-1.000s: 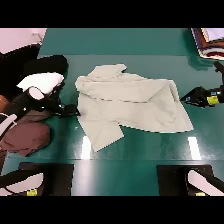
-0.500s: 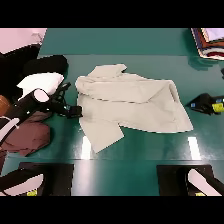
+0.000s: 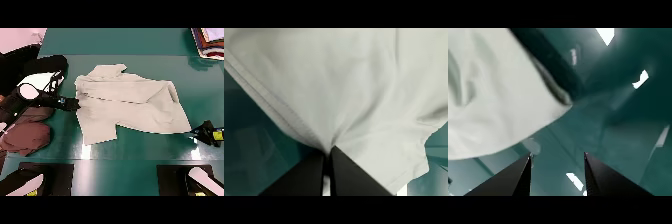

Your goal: Fold the shirts.

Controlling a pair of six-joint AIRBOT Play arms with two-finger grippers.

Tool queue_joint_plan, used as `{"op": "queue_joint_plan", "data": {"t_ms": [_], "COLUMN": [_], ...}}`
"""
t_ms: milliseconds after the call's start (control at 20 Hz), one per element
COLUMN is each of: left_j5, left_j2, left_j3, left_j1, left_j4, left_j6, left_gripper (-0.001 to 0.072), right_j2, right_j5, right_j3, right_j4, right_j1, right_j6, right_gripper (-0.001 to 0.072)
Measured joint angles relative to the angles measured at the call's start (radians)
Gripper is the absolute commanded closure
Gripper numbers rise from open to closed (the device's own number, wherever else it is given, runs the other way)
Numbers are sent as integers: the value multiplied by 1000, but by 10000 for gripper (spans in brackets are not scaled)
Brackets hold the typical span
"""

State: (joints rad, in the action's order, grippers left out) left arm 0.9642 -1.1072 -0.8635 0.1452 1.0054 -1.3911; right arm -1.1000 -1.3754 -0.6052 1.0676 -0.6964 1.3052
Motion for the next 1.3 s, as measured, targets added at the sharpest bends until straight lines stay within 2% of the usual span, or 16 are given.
{"op": "queue_joint_plan", "data": {"t_ms": [50,150,200,350,400,550,750,1050,1300], "left_j5": [-1,-5,-11,-26,-29,-32,-32,-18,16], "left_j2": [2,3,4,5,5,18,99,259,298], "left_j3": [-1,-1,-1,-2,-3,-29,-179,-652,-1071], "left_j1": [0,0,0,0,0,0,0,0,0], "left_j4": [0,0,0,1,1,3,13,30,58], "left_j6": [0,0,0,0,-2,-13,-22,-32,-107], "left_gripper": [681,681,681,681,682,682,682,682,683], "right_j2": [-19,-59,-79,-123,-131,-116,7,225,319], "right_j5": [18,53,72,139,161,190,154,123,108], "right_j3": [8,11,6,-21,-34,-90,-266,-743,-1144], "right_j4": [-16,-46,-64,-90,-90,-90,-100,-100,24], "right_j1": [-2,18,41,128,164,261,369,443,456], "right_j6": [-3,-8,-10,-13,-15,-26,-32,-34,-11], "right_gripper": [329,407,412,676,696,697,697,697,699]}}
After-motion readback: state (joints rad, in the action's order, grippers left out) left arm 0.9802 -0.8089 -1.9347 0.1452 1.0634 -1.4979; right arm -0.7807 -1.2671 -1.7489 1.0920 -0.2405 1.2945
